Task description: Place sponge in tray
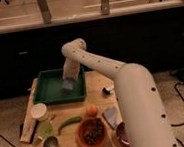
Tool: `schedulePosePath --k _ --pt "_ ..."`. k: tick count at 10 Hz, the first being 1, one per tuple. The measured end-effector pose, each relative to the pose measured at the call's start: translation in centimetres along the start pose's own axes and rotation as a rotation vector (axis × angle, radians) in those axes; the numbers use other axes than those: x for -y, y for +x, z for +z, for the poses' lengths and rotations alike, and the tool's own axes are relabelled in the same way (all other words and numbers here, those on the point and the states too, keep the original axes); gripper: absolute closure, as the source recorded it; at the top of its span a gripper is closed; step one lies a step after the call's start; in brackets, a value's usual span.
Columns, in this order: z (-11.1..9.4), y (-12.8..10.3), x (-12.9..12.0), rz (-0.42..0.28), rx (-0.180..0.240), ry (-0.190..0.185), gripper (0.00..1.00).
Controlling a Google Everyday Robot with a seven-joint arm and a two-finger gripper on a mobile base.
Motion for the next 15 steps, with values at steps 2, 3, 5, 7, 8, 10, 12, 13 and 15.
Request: schedulePosePath --k 2,3,5,7,8,10,12,13,15 --pt "0.0 0.0 -0.2 0.0 0.005 0.004 0.74" --pt "-0.1 0.1 -0.3 -0.003 0.009 0.005 0.74" --pt "-0.1 0.1 -0.5 -0.005 0.014 0.007 0.74" --pt "-0.2 0.2 -0.7 -0.007 0.018 0.011 0.78" --pt "-0.1 0.1 -0.7 -0.009 0.023 0.012 0.79" --pt "0.0 0.2 -0.9 -0.016 0.03 0.016 0.79" --pt "0.1 0.2 -1.0 -0.021 0.037 0.019 0.84" --pt "0.2 0.2 -1.1 -0.026 0.044 0.02 0.84" --pt "0.4 0.2 -1.3 -0.034 0.053 0.023 0.84"
